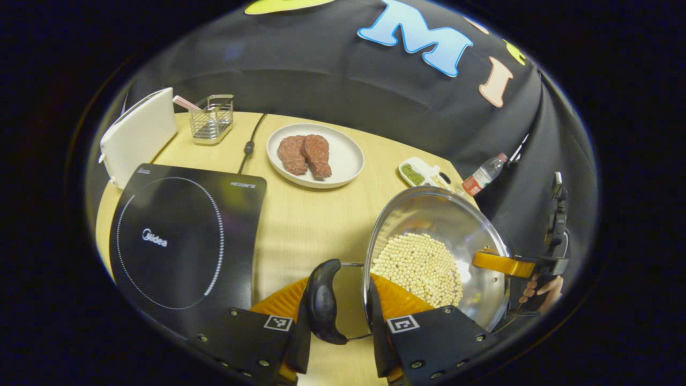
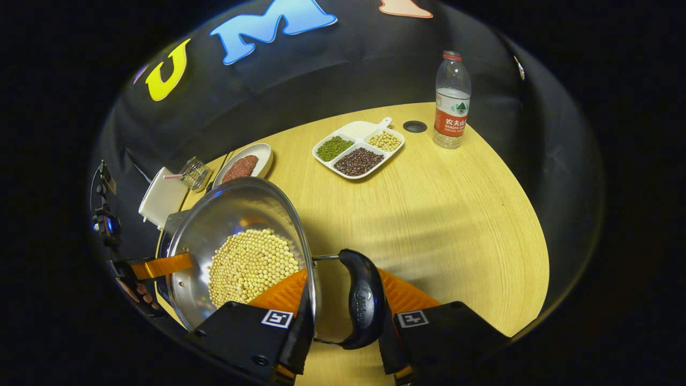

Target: First push the handle of the pot to place it horizontally, then grasp the pot with both hands and set it on the induction cooktop.

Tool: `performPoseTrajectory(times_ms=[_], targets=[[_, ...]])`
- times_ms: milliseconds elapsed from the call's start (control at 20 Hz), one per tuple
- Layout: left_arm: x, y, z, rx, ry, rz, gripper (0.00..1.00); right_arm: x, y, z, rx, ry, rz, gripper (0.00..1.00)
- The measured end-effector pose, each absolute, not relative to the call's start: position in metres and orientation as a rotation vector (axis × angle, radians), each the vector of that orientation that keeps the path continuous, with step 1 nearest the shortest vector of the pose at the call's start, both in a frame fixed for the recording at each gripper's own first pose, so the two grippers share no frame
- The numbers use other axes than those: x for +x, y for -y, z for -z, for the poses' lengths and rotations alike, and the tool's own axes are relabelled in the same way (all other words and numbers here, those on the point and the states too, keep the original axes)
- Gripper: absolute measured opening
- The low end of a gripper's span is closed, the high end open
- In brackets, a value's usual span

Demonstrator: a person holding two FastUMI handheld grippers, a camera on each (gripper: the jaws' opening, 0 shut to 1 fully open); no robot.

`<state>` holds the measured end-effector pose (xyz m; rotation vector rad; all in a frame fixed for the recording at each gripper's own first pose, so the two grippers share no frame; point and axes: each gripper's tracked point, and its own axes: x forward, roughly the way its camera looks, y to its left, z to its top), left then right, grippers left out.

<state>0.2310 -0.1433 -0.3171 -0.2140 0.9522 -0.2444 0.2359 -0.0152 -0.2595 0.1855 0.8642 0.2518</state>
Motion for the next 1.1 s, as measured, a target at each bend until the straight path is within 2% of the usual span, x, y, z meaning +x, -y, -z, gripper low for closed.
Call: performPoseTrajectory(times_ms=[50, 150, 400, 450, 600, 650, 750, 800, 1100], targets=[[0.225, 0.138, 0.313, -0.215, -0.952, 0.243, 0.53, 0.229, 0.009, 0.256, 0.186, -0.871, -0.252, 0.53], [0.215, 0.12, 0.302, -0.217, -0.951, 0.239, 0.49, 0.218, -0.004, 0.247, 0.181, -0.874, -0.253, 0.56], [0.196, 0.065, 0.278, -0.228, -0.928, 0.227, 0.49, 0.188, -0.054, 0.228, 0.189, -0.882, -0.275, 0.53], [0.192, 0.054, 0.275, -0.227, -0.925, 0.225, 0.53, 0.183, -0.064, 0.227, 0.183, -0.884, -0.28, 0.53], [0.184, 0.019, 0.264, -0.233, -0.914, 0.216, 0.49, 0.171, -0.093, 0.22, 0.175, -0.882, -0.287, 0.53], [0.181, 0.008, 0.263, -0.236, -0.911, 0.213, 0.49, 0.167, -0.103, 0.218, 0.173, -0.88, -0.289, 0.56], [0.177, -0.015, 0.257, -0.24, -0.902, 0.207, 0.53, 0.162, -0.123, 0.213, 0.168, -0.878, -0.294, 0.53], [0.177, -0.025, 0.255, -0.243, -0.898, 0.204, 0.48, 0.161, -0.133, 0.211, 0.165, -0.875, -0.297, 0.53], [0.181, -0.091, 0.242, -0.243, -0.864, 0.176, 0.49, 0.161, -0.196, 0.2, 0.152, -0.865, -0.326, 0.56]])
